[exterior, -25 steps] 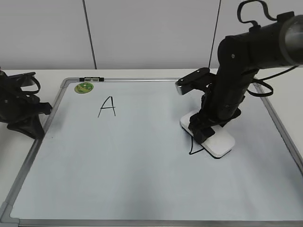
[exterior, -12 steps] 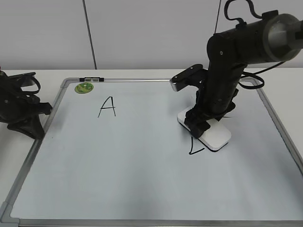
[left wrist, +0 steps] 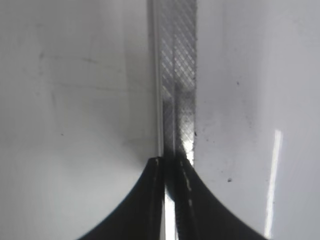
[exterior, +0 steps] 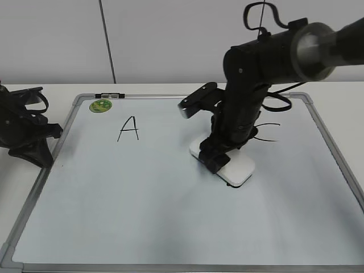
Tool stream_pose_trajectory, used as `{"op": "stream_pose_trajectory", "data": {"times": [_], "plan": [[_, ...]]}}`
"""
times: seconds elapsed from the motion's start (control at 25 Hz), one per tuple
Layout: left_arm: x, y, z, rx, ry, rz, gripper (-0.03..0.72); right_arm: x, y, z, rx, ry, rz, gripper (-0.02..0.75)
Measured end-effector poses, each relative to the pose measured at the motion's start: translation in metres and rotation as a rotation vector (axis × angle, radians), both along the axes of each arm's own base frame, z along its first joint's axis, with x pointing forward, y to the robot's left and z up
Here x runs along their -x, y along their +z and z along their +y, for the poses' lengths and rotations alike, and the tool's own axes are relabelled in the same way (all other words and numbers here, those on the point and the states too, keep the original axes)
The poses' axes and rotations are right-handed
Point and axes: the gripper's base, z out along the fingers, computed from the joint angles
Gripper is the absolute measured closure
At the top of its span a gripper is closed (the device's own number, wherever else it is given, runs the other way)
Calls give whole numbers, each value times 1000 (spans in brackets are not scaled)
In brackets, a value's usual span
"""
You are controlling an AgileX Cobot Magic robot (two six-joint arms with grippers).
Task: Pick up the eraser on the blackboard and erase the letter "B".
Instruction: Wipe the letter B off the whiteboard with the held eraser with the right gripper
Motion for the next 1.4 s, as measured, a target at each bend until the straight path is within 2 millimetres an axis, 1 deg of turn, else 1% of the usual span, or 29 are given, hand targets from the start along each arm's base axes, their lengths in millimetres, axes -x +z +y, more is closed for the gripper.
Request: {"op": "stream_pose_trajectory", "data": {"times": [0.12,0.16,0.2,0.24,0.36,0.52,0.64,0.88,1.0,1.12,1.4], "plan": [[0,0,0,0,0,0,677,13,-2,28,-19,58,7,183],[0,0,0,0,0,0,677,15,-3,32,-23,66,9,183],[0,0,0,0,0,0,677,20,-3,42,-34,88,2,183],[0,0,0,0,0,0,676,22,-4,48,-44,97,1,183],[0,0,0,0,0,0,676,27,-4,57,-59,113,-3,183],[0,0,0,0,0,0,674,27,-4,57,-59,113,-3,183],[0,0,0,0,0,0,674,24,-4,52,-65,94,1,183],[0,0,0,0,0,0,674,13,-4,35,-103,9,30,183],[0,0,0,0,0,0,674,5,-2,18,-90,-24,24,183],[0,0,0,0,0,0,673,-4,0,-4,-53,-50,14,183],[0,0,0,-5,-4,0,671,-19,1,-43,-37,-138,11,183]]}}
